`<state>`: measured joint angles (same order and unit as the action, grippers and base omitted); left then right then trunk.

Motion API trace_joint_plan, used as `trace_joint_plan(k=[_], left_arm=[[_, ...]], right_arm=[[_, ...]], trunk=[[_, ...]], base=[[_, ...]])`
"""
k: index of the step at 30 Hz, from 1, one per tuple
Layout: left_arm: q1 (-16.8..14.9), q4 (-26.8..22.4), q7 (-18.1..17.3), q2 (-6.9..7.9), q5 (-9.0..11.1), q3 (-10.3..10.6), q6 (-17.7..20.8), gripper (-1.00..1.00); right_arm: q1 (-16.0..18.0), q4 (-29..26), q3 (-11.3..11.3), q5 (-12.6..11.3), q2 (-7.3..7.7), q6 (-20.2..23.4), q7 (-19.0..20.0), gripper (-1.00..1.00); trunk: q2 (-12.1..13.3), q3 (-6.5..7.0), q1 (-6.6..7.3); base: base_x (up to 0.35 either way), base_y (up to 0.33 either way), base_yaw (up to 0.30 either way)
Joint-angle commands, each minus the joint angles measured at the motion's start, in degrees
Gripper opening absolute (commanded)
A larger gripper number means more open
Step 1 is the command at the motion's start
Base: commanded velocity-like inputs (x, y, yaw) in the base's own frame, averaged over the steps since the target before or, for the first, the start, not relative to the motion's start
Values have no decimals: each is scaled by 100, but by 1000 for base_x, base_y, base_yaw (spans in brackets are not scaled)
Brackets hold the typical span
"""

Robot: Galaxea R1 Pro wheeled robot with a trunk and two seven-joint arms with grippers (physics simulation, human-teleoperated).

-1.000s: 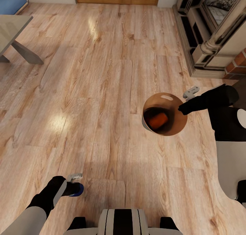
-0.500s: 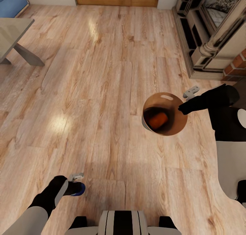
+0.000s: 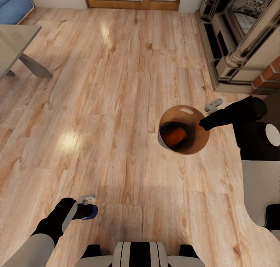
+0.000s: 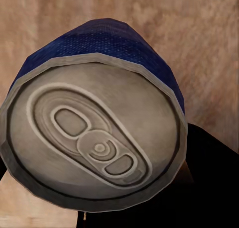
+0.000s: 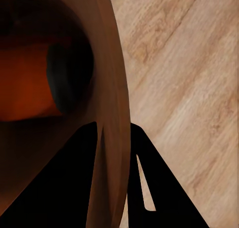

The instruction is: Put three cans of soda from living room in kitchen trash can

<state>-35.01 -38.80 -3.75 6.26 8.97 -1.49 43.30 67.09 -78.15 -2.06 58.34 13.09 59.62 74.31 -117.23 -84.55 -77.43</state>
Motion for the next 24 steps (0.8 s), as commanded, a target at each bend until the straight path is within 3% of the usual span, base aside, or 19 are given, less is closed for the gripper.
trace_joint_plan(k=[1,5,10,13,17,18,19,21,24], left_arm=[[1,-54,-40,3,-18,0,5,-100],[1,-769,-319,33,-18,-1,464,-100],[-1,-1597,-389,46,-14,-1,906,-100],[-2,-2003,-719,53,-10,-1,1195,-100],[-5,-2471,-1415,62,-13,0,1667,-100],[-7,-2563,-1524,65,-16,0,1670,-100],[-16,-2871,-1861,85,-31,-1,1670,-100],[-29,-3074,-2080,117,-39,-1,1670,-100],[-82,-3441,-2699,306,-43,4,1670,-100]], right_arm=[[0,0,1,-33,-1,38,22,-100],[-59,12,22,-29,-5,38,19,-100],[-223,32,32,-26,-7,38,13,-100],[-381,45,65,-27,4,38,4,-100],[-612,129,116,-30,9,38,-20,-100],[-641,154,118,-31,7,38,-24,-100],[-698,221,122,-30,2,38,-28,-100],[-723,253,124,-31,-1,38,-29,-100],[-761,313,126,-33,-4,38,-20,-100]], trunk=[[42,19,23],[202,90,110],[403,180,220],[523,234,286],[683,306,374],[723,324,396],[763,342,418],[844,378,462],[964,431,528]], base=[[0,0,0],[0,0,0],[0,0,0],[0,0,0],[0,0,0],[0,0,0],[0,0,0],[0,0,0],[0,0,0]])
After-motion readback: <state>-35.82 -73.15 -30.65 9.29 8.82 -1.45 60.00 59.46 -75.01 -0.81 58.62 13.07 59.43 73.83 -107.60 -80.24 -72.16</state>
